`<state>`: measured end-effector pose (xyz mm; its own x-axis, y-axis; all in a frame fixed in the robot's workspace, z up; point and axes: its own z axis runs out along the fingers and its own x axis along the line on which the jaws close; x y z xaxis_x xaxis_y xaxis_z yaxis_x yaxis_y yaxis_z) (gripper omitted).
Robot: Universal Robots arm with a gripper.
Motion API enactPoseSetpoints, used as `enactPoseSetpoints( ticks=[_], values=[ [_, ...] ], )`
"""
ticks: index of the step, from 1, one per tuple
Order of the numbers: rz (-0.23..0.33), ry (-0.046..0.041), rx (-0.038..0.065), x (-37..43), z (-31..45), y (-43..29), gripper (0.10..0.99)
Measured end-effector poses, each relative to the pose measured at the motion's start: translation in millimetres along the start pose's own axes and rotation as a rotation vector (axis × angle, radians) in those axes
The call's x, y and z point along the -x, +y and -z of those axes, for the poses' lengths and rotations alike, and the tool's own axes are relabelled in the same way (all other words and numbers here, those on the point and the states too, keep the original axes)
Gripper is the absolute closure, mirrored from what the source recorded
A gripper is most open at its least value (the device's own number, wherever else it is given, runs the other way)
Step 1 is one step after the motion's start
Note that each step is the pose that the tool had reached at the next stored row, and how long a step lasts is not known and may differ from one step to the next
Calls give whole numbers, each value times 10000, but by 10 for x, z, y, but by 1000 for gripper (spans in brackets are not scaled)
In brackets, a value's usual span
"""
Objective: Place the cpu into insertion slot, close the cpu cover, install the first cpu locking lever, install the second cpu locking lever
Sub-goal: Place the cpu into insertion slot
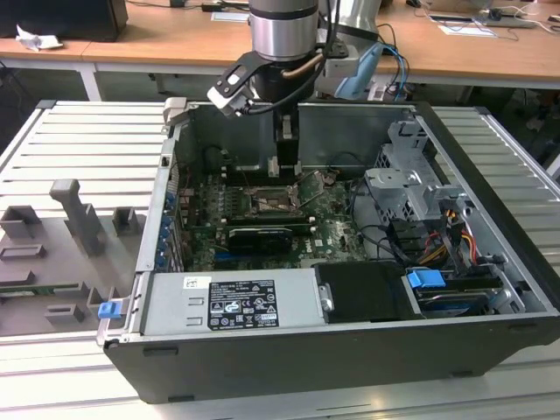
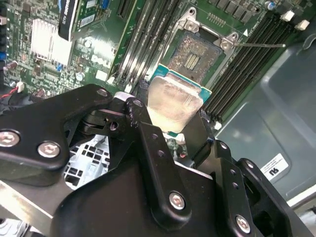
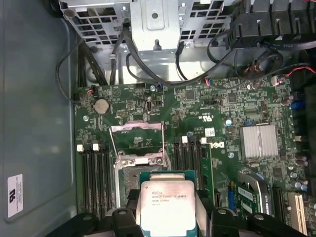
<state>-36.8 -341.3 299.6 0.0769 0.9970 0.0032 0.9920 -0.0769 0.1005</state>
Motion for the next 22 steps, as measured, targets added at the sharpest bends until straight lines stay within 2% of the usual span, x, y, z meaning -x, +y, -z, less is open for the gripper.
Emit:
enactPoseSetpoints(
  ticks=[1, 7, 17, 19, 22],
  values=[
    [7, 1, 0, 0, -31, -4, 557],
    [6, -1, -22, -3, -108, -11, 557],
    [11, -13, -22, -3, -172, -19, 557],
    [395, 25, -23, -31, -222, -26, 557],
    [396, 28, -21, -77, -303, -38, 557]
  ],
)
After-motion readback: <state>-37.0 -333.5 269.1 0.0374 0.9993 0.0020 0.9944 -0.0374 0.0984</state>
